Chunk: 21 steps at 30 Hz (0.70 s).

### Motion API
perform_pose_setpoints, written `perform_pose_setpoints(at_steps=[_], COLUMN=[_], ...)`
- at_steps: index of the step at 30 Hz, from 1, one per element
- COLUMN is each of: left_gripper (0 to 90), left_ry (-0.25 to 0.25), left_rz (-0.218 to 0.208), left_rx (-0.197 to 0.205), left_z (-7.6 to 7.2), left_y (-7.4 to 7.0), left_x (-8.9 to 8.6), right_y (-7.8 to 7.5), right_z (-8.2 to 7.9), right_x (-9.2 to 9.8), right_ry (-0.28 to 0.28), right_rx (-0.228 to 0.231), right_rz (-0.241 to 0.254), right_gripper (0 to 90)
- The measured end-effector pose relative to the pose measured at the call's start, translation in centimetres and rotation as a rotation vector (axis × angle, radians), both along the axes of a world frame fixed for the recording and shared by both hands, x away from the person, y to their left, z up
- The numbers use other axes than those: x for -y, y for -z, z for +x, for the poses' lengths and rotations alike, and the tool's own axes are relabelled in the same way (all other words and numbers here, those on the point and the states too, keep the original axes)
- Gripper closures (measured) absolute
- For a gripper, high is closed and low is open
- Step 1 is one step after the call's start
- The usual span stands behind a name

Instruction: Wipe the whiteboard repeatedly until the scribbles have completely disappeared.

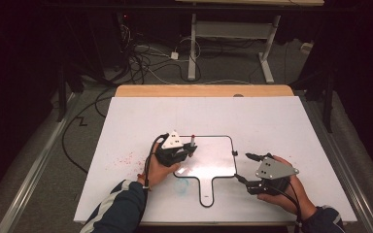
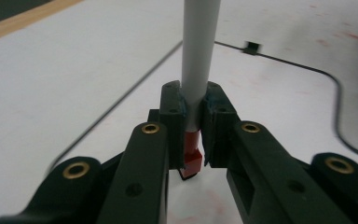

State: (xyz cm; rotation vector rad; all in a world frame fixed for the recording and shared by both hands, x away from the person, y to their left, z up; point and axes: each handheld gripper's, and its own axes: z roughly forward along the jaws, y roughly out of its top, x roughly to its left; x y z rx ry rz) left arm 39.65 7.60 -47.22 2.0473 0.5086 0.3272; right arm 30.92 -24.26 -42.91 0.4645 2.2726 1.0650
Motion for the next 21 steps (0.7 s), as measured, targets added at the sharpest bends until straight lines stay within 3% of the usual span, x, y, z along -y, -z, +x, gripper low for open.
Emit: perform_pose_setpoints(at_steps=[3,9,11,16,21], left_gripper=[79.0,79.0,78.9,79.0,78.9], left_ry=[0.002,-0.118,-0.127,-0.084,-0.011], left_rz=[0.026,0.03,0.026,0.002,0.025], left_rx=[0.017,0.01,-0.003,-0.027,0.0], left_z=[-0.2,1.2,1.1,-0.3,-2.2], left_y=[-0.1,-0.1,-0.1,0.1,0.0], left_x=[0.0,-2.7,-3.4,-3.3,-1.7], right_y=[0.0,-0.1,-0.1,-0.1,-0.1], right_z=[0.0,-0.2,-0.1,-0.1,-0.1], right_x=[0.1,0.2,0.2,0.2,0.1], right_ry=[0.004,0.004,0.005,0.004,0.003], right_rx=[0.001,0.005,0.005,0.004,0.003], right_rz=[0.004,0.002,0.002,0.001,0.0], right_gripper=[28.3,28.3,28.3,28.3,28.3])
